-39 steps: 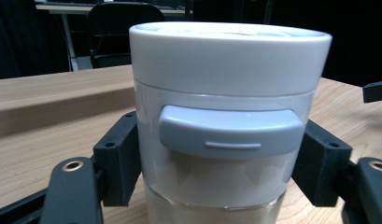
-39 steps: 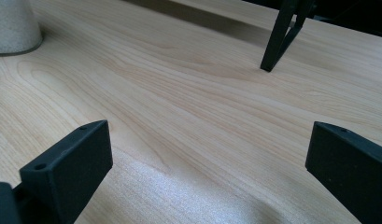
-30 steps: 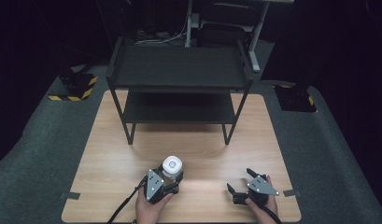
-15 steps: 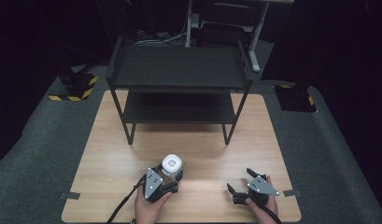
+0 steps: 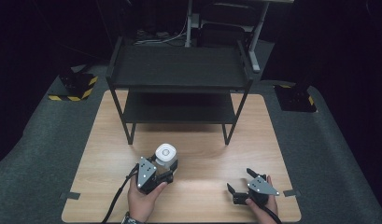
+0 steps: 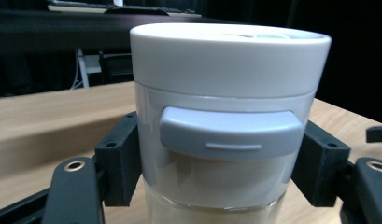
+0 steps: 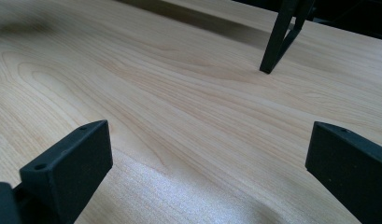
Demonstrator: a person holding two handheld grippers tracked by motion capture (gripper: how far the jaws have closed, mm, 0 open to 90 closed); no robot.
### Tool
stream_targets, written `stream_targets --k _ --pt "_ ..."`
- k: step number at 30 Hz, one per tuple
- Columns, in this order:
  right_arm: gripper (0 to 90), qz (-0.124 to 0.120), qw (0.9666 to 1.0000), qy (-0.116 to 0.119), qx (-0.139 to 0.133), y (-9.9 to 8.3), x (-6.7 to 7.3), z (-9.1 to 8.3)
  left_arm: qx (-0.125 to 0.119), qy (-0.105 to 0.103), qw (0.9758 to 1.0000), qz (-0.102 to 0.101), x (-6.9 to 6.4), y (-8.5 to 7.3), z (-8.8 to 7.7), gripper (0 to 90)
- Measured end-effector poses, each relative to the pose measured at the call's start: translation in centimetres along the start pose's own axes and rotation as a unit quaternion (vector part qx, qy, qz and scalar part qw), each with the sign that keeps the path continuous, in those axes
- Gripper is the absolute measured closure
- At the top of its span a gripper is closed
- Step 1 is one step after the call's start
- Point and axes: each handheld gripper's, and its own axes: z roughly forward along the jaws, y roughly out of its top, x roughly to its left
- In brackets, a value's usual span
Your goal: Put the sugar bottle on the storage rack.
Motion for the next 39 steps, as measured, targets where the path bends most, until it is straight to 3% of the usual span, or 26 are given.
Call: stream_targets --k 5,16,22,29,39 --pt "0.6 0.0 1.0 0.0 0.0 0.0 0.0 0.0 -0.005 0.003 1.0 0.007 0.2 1.4 0.1 28.8" --pt "0.5 0.0 1.0 -0.001 -0.002 -0.1 0.0 0.0 -0.003 0.018 0.9998 0.01 0.3 6.2 1.3 28.8" --pt "0.5 0.0 1.0 0.0 -0.003 -0.1 0.0 0.0 -0.008 0.019 0.9998 0.0 0.7 7.8 2.0 28.9" --pt "0.5 0.001 1.0 0.0 -0.004 -0.1 0.0 0.0 -0.018 0.025 0.9995 0.002 0.9 9.6 2.7 28.8" --pt "0.5 0.001 1.0 0.001 -0.005 -0.2 -0.1 -0.1 -0.025 0.038 0.999 0.003 1.5 11.1 4.0 28.8"
